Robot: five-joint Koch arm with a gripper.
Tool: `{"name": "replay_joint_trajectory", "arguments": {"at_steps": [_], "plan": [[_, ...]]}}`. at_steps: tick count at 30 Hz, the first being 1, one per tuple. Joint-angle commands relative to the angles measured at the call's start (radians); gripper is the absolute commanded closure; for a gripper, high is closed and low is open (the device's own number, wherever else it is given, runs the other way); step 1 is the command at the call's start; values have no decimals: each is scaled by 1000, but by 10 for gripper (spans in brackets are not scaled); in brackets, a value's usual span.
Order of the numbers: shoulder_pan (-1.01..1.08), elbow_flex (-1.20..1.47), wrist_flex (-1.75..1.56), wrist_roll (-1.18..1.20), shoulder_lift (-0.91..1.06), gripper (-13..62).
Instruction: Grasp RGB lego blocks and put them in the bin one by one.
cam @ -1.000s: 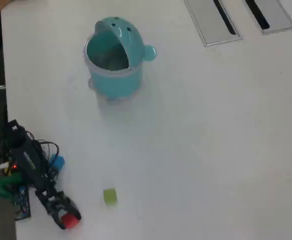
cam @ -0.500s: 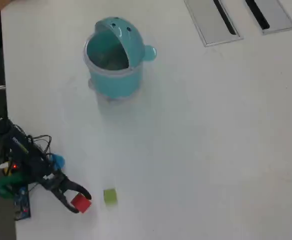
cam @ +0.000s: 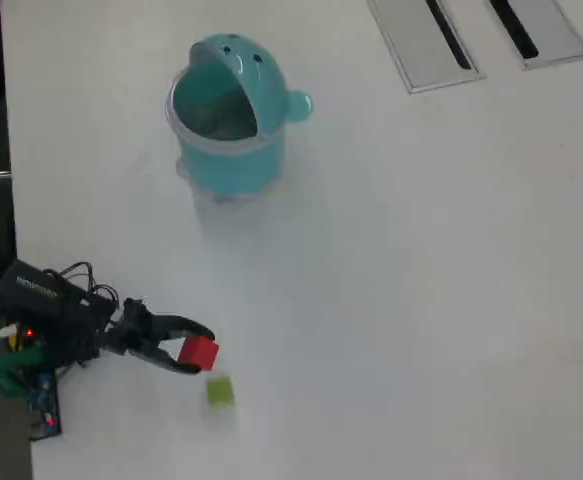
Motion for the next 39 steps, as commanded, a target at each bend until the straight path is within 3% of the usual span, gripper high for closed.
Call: {"name": "replay_joint_trajectory", "arguments": {"at_steps": [1, 5, 8, 11, 12, 14, 22, 30, 39], "plan": [[-58, -112, -103, -40, 72, 469], [-233, -146, -109, -103, 71, 470], [-517, -212, -110, -258, 60, 468], [-620, -222, -109, -172, 48, 468], [-769, -229, -106, -23, 48, 468], [-919, -265, -107, -23, 6, 469], [-1134, -506, -101, -25, -227, 468], [-1374, -1019, 38, -72, -627, 461], [-1424, -1405, 123, -109, -969, 443]]}}
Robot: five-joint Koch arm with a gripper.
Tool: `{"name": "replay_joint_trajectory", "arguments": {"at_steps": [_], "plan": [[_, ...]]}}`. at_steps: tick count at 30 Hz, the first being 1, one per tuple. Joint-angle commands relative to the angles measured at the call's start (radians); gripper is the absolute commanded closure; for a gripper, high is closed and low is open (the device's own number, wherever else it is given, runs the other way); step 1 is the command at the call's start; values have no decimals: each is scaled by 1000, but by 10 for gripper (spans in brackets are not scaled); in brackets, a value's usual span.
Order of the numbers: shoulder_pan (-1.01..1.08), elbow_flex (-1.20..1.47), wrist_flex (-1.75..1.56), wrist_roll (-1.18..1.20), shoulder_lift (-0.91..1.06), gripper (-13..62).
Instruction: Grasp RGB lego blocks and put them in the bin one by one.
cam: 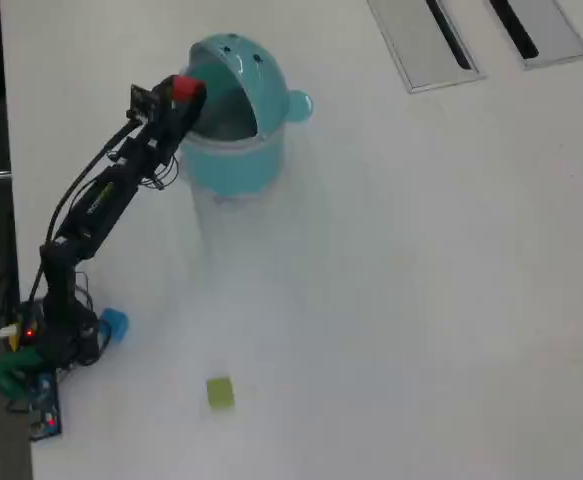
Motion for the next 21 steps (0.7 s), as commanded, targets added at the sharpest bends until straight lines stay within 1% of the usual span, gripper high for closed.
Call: {"name": "replay_joint_trajectory", "arguments": {"at_steps": [1, 2, 3, 4, 5, 6, 7, 8, 15, 16, 19, 21], "plan": [[-15, -161, -5, -2, -44, 442], [-15, -172, -6, -2, -55, 441], [-8, -212, -5, -2, -100, 411], [-3, -221, -9, -3, -127, 410], [2, -227, -12, -2, -133, 388], [15, -242, -15, 0, -163, 321], [26, -242, -26, -2, -178, 286], [32, -241, -29, -2, -181, 270], [44, -235, -66, -41, -181, 206], [46, -221, -69, -44, -158, 179], [55, -147, -81, -44, -75, 176], [67, -49, -83, -43, 28, 176]]}}
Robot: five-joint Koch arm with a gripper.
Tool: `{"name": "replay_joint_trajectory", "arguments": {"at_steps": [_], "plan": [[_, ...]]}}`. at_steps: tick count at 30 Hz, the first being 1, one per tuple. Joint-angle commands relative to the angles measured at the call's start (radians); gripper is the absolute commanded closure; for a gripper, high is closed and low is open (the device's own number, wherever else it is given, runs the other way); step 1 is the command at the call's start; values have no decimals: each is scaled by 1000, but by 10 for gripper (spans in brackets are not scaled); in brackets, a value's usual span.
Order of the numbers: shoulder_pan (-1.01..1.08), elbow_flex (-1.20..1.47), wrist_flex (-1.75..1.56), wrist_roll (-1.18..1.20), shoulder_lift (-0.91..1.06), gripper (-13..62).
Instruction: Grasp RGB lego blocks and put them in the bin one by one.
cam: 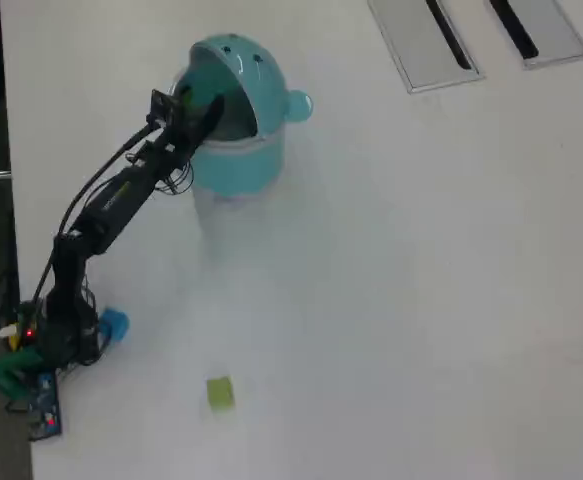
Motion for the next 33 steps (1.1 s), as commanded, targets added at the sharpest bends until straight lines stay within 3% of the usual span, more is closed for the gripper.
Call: {"name": "replay_joint_trajectory", "arguments": {"at_steps": [1, 9, 28, 33], "plan": [[15, -6, -63, 5, 160, 176], [83, 170, 100, 3, 425, 163], [505, 325, 506, 2, 687, 163], [629, 387, 604, -92, 750, 163]]}}
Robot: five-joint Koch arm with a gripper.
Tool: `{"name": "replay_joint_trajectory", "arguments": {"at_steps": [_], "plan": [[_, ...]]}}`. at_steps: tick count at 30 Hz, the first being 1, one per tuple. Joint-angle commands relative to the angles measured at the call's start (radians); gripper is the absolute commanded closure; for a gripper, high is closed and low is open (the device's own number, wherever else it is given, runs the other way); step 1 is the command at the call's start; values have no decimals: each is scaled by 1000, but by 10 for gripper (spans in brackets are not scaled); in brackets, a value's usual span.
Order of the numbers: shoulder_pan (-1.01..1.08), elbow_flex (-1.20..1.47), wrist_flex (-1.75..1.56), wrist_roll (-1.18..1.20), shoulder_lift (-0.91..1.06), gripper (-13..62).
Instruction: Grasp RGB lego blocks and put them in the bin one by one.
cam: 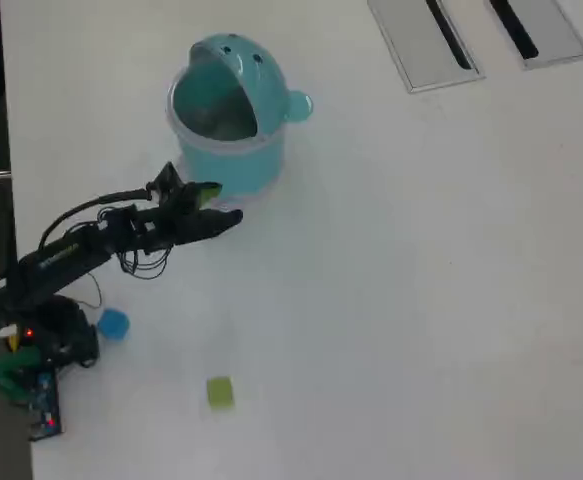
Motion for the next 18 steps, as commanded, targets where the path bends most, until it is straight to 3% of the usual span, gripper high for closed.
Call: {"name": "replay_joint_trajectory", "arguments": {"at_steps": [1, 7, 18], "plan": [[64, 6, 6, -74, 71, 163], [224, 83, 233, -293, 153, 163], [402, 129, 477, -391, 172, 163]]}}
